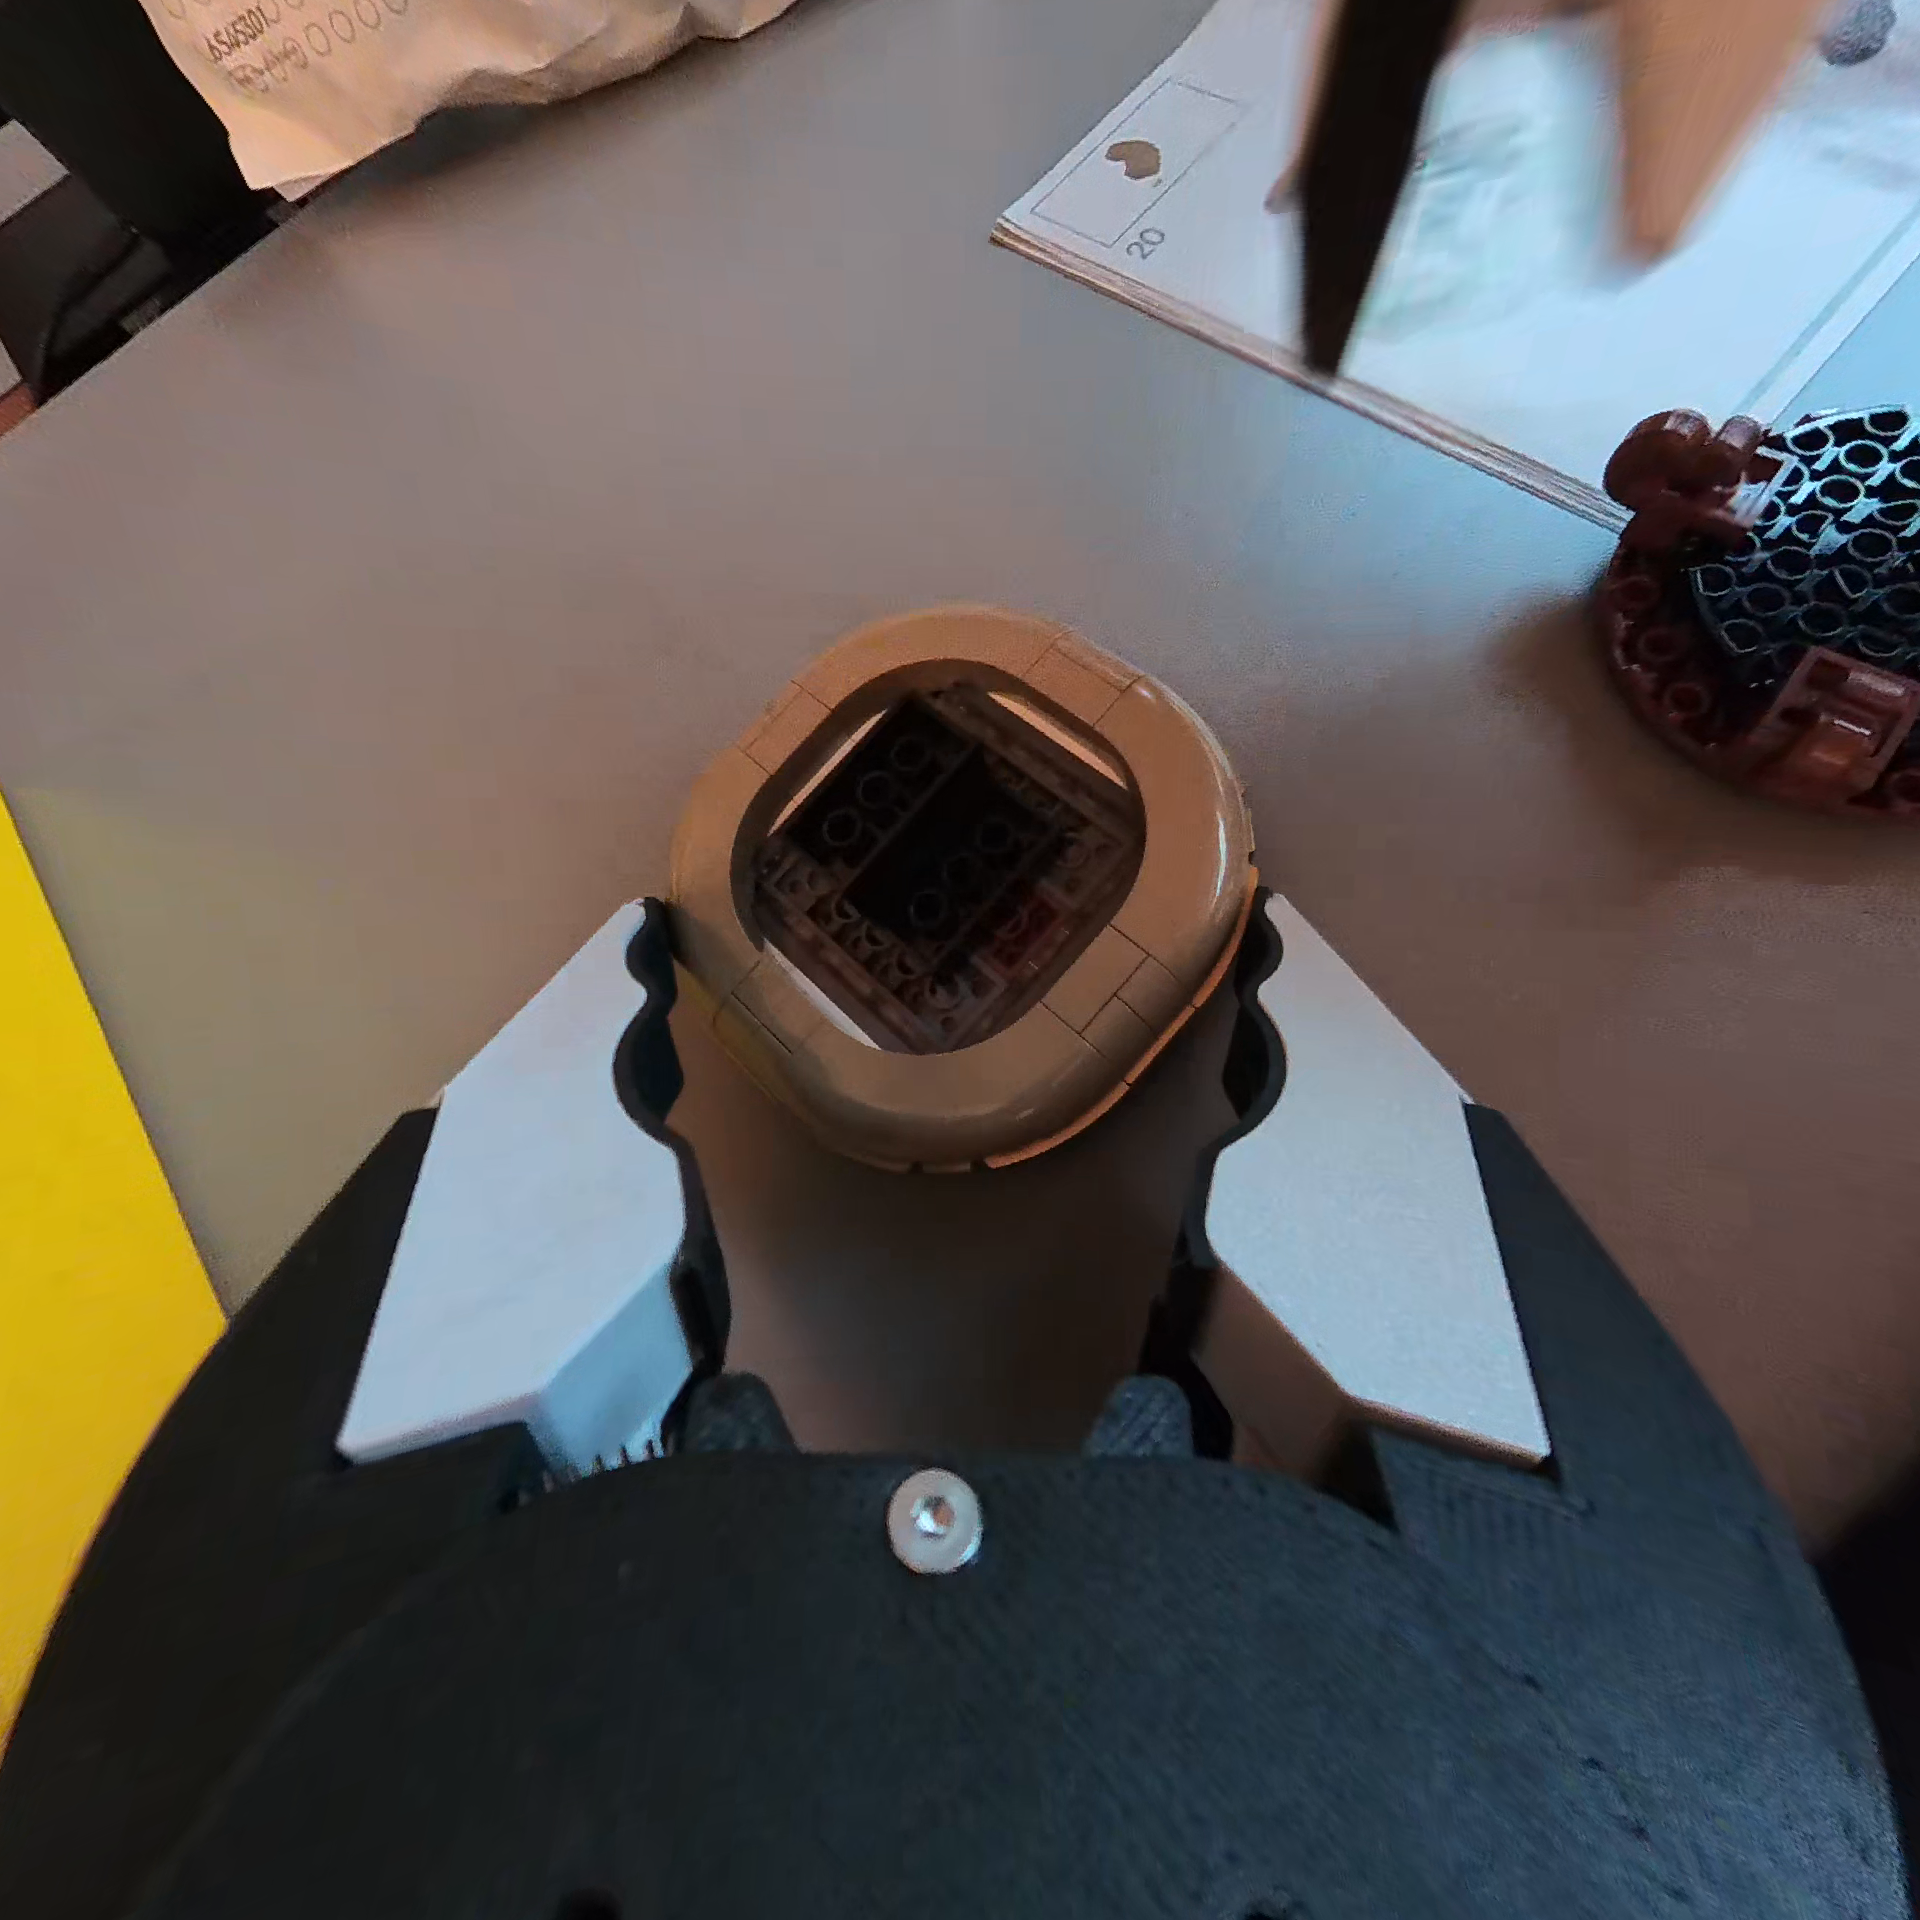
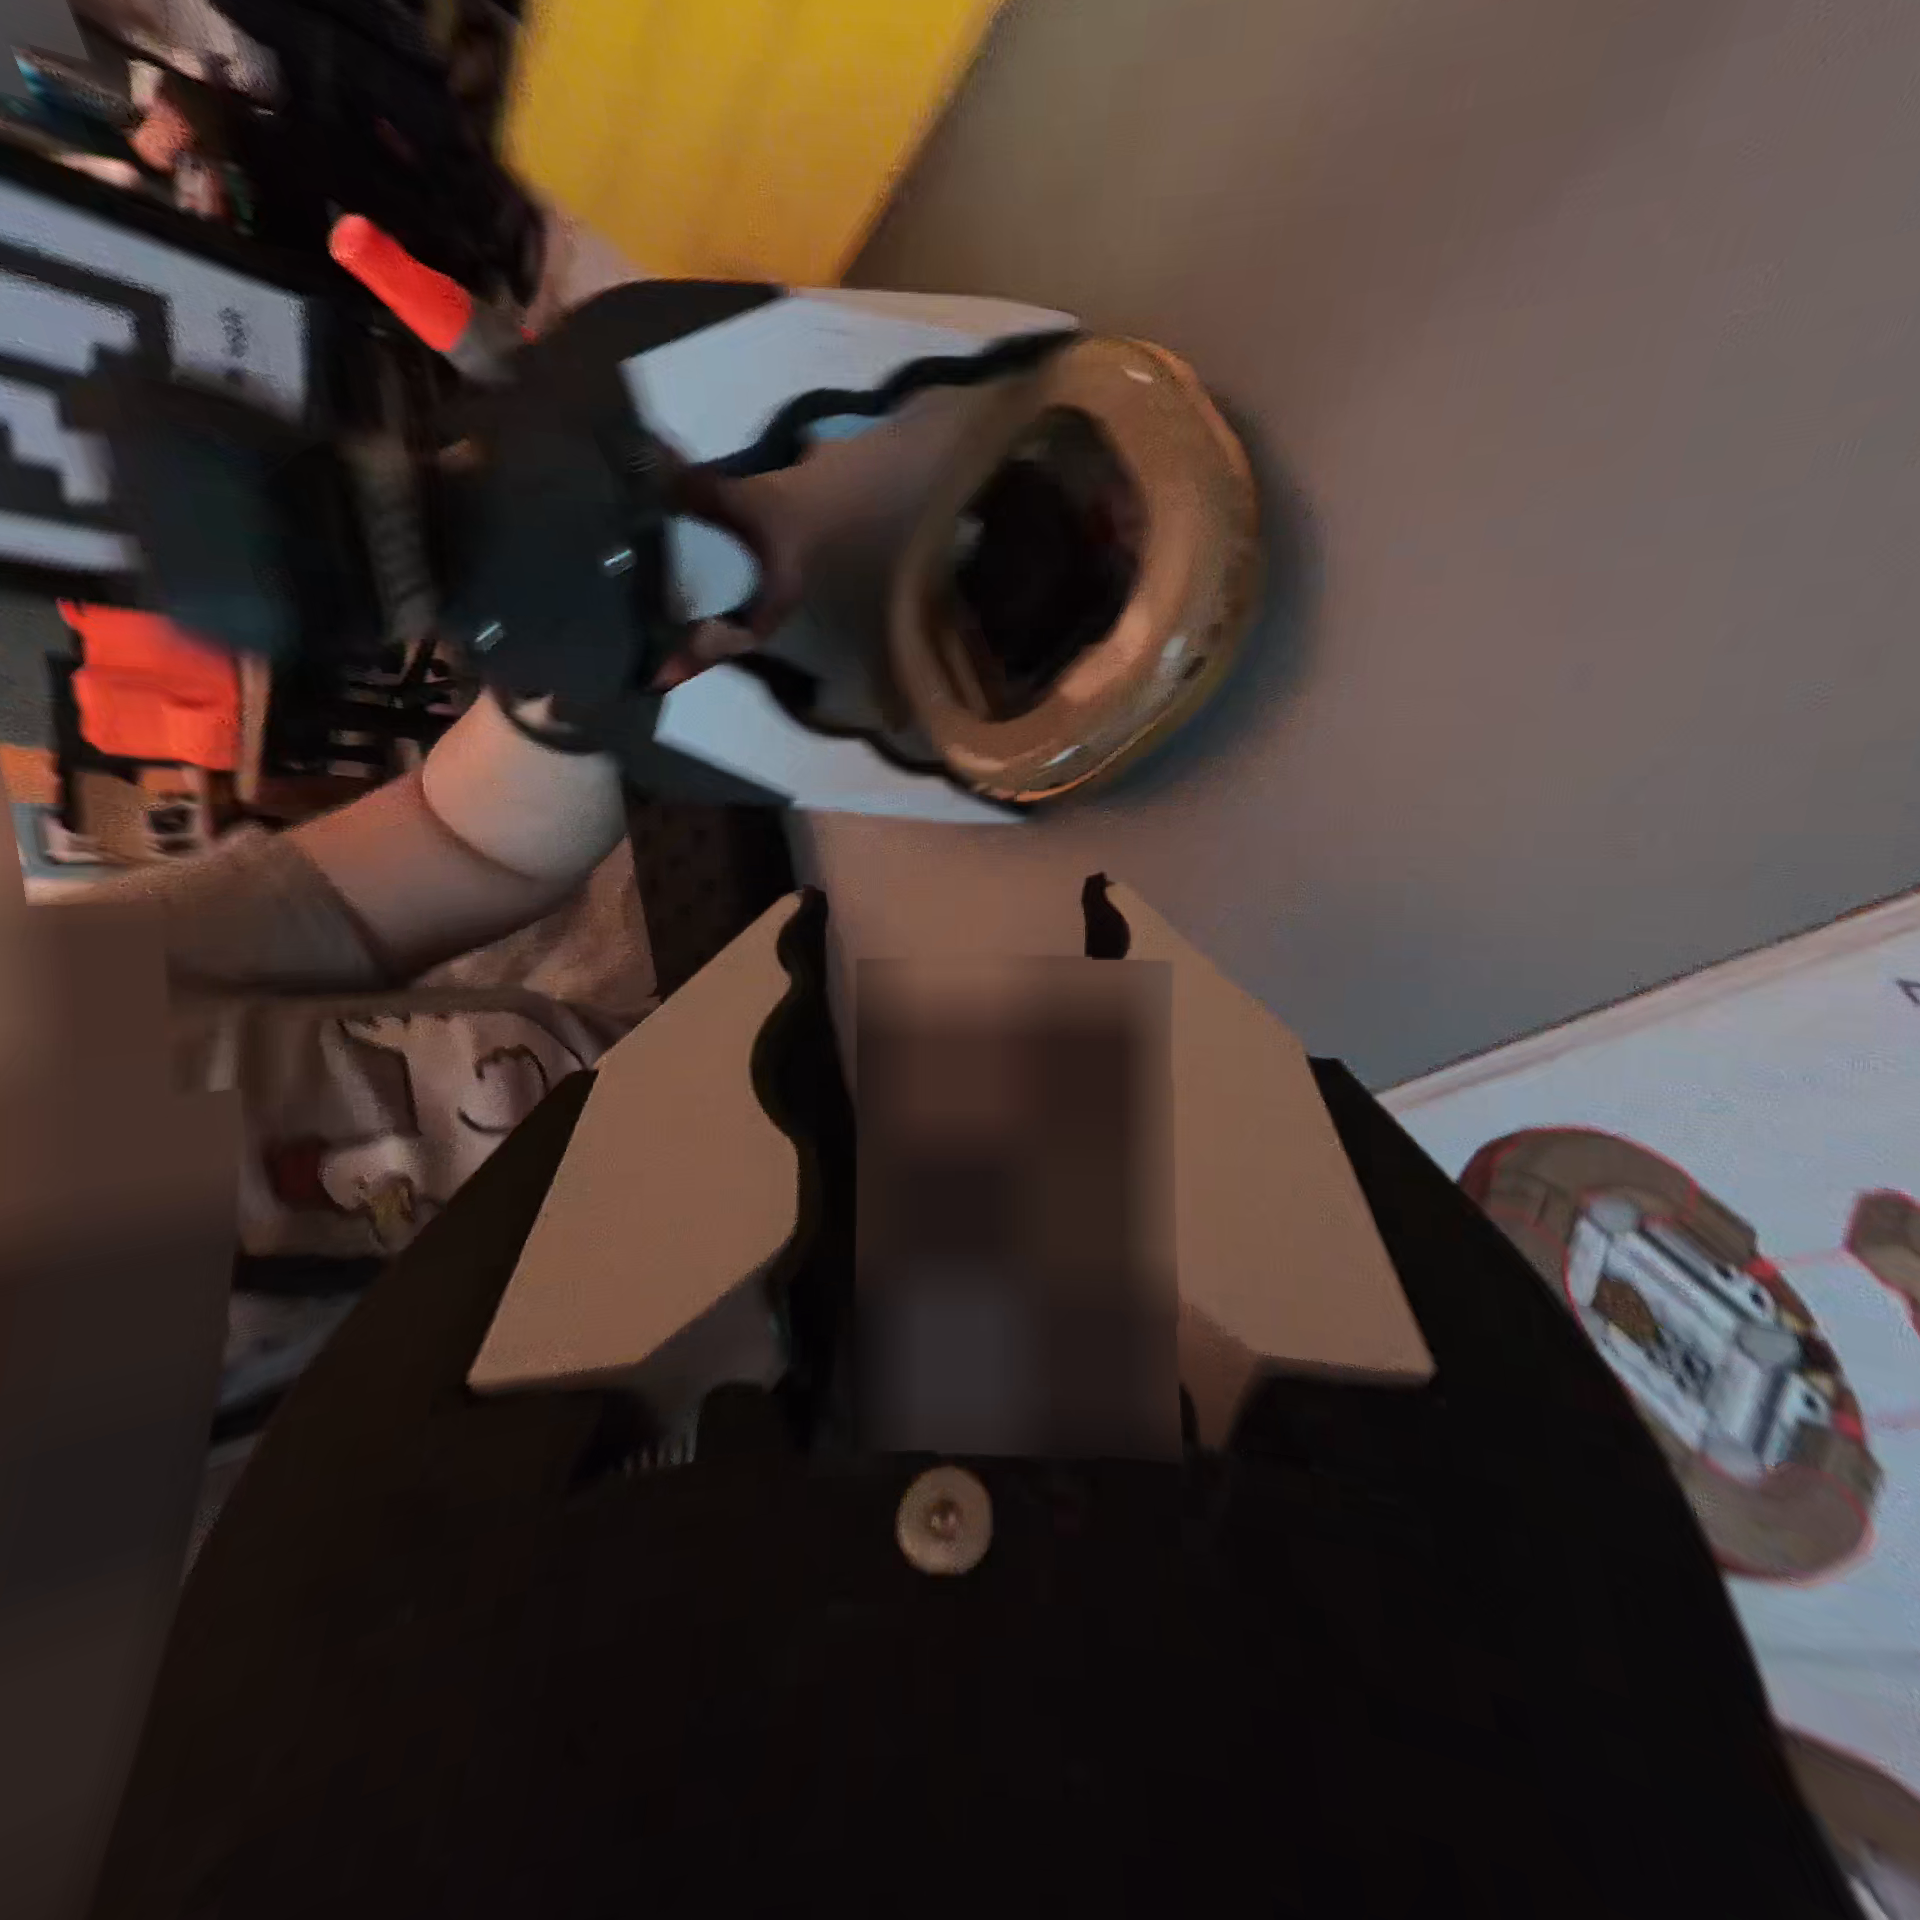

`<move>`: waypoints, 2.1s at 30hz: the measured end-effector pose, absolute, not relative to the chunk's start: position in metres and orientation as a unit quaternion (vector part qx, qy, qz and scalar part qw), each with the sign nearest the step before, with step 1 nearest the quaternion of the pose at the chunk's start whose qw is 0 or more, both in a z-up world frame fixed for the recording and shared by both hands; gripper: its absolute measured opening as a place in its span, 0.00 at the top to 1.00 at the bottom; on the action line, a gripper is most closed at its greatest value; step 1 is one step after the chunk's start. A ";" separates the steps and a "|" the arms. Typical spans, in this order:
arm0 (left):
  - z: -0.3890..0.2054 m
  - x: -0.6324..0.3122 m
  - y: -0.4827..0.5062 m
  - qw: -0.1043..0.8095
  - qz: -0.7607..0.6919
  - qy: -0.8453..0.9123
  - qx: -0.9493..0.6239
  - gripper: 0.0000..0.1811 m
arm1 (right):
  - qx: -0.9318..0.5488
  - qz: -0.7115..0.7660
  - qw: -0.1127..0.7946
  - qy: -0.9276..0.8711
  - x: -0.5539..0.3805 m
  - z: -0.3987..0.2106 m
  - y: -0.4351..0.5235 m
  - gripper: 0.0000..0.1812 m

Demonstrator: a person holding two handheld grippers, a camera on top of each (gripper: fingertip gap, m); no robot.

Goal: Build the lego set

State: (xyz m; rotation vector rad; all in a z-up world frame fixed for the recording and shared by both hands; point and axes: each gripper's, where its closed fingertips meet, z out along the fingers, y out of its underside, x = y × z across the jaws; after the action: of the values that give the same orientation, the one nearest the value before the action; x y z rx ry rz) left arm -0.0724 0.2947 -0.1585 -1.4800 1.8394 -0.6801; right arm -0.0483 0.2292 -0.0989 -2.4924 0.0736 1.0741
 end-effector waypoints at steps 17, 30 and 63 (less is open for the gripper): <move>-0.113 -0.077 0.157 0.227 -0.451 0.721 -0.475 0.54 | -0.910 -0.071 0.402 0.076 0.040 -0.140 -0.045 0.81; -0.143 -0.089 0.127 0.207 -0.356 0.799 -0.439 0.70 | -0.931 -0.012 0.364 0.034 0.041 -0.164 -0.023 0.83; -0.095 -0.125 0.173 0.163 -0.542 0.585 -0.581 0.69 | -0.928 0.044 0.225 -0.294 -0.059 -0.162 0.135 0.58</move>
State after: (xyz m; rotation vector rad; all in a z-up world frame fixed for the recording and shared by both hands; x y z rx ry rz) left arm -0.1250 0.1729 -0.0949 -1.6572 1.6688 -1.5450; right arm -0.0590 0.1353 -0.1622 -2.5602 -0.8097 0.1206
